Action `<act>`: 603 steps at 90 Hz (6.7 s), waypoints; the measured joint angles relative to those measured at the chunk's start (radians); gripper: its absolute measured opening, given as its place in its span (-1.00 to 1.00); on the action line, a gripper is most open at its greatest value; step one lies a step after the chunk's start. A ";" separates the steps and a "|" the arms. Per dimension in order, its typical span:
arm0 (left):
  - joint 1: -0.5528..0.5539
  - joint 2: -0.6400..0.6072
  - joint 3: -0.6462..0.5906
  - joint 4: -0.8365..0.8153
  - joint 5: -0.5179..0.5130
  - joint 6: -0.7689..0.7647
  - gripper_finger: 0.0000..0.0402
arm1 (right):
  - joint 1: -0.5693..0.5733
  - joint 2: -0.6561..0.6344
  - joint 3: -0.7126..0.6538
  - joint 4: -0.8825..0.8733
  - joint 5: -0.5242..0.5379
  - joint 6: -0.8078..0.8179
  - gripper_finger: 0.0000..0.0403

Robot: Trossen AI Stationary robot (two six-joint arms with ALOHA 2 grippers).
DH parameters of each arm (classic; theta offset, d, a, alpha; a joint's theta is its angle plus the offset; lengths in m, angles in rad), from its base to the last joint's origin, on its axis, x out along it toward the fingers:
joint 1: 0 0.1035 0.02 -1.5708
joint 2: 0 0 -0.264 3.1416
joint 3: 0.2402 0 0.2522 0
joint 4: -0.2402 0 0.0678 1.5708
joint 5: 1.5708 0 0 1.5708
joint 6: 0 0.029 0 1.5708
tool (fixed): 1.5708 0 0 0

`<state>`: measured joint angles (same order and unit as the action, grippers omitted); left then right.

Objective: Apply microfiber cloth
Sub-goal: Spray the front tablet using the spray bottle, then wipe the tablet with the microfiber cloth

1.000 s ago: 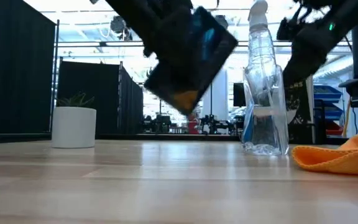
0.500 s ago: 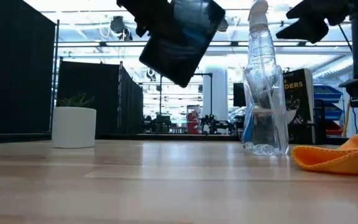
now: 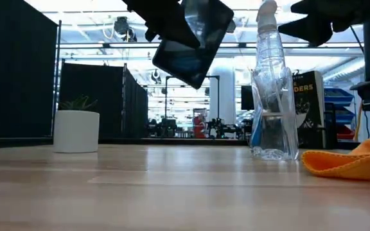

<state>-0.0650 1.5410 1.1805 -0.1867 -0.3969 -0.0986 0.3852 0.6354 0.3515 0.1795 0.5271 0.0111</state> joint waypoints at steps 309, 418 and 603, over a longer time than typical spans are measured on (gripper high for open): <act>0.316 0.238 0.205 0.260 0.383 0.322 -0.97 | -0.135 0.185 0.002 0.157 -0.056 -0.009 0.75; 0.182 -0.011 0.204 0.097 0.316 0.317 -0.97 | -0.135 -0.040 0.243 -0.596 -0.117 0.309 0.75; -0.284 0.782 0.337 0.683 0.134 0.072 -0.97 | 0.697 0.859 0.235 -0.324 -0.056 1.577 0.75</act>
<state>-0.3492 2.3233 1.5173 0.4964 -0.2634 -0.0266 1.0817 1.4940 0.5861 -0.1442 0.4706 1.5880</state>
